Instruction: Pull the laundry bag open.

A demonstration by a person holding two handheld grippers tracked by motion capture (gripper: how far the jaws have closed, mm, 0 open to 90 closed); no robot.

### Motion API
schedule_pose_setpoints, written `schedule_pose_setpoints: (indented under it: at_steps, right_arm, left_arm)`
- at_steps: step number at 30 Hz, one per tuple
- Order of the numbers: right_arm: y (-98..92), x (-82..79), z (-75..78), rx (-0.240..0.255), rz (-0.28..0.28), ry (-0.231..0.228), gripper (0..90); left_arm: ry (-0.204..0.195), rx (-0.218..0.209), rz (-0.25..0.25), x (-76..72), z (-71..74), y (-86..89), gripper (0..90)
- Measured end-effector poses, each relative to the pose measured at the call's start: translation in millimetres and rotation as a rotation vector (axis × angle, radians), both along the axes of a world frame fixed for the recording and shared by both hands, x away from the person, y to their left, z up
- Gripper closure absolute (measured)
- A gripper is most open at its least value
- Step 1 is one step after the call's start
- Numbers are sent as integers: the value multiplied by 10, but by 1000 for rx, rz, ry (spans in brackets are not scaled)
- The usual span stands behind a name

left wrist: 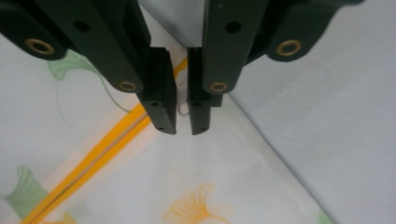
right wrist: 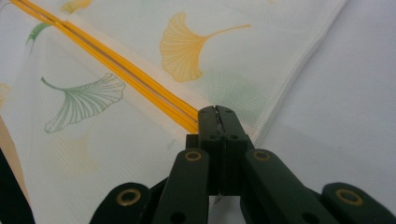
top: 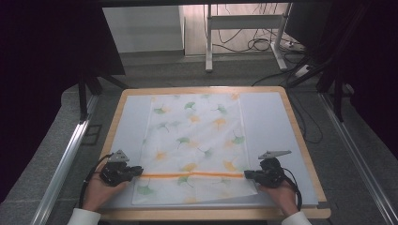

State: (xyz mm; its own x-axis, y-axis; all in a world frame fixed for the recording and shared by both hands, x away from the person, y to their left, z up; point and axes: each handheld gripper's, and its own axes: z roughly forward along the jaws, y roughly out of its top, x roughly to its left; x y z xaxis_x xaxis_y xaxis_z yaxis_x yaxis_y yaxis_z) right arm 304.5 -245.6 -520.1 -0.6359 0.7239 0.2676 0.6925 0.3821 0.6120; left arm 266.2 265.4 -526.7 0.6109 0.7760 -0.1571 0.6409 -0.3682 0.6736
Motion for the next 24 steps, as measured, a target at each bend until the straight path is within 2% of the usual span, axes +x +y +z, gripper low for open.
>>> schedule_pose_setpoints:
  at_steps: [2, 3, 5, 8, 11, 15, 18, 22, 24]
  right_arm:
    - [-14, -13, 5, 38, 7, 8, 770]
    - [-18, -28, 17, 50, 12, 2, 748]
    - [-17, -60, 42, 41, 20, -29, 731]
    - [-23, -95, 77, 60, 28, -66, 669]
    - [-33, -110, 103, 67, 26, -97, 615]
    - [-61, -100, 135, 82, 10, -140, 537]
    - [-89, -82, 139, 88, -11, -154, 496]
    - [-145, -64, 138, 73, -30, -190, 448]
    - [-187, -55, 146, 70, -42, -208, 435]
  left_arm:
    - [-11, -38, 19, 0, 22, 24, 718]
    - [-18, -47, 33, 0, 32, 28, 683]
    - [-31, -71, 58, 3, 62, 38, 617]
    - [-42, -103, 59, -9, 95, 31, 563]
    - [-82, -98, 100, -37, 135, 1, 542]
    - [-131, -94, 162, -57, 199, -28, 442]
    - [-155, -93, 196, -69, 224, -29, 379]
    - [-175, -61, 229, -73, 216, 8, 338]
    - [-192, -30, 242, -76, 206, 32, 332]
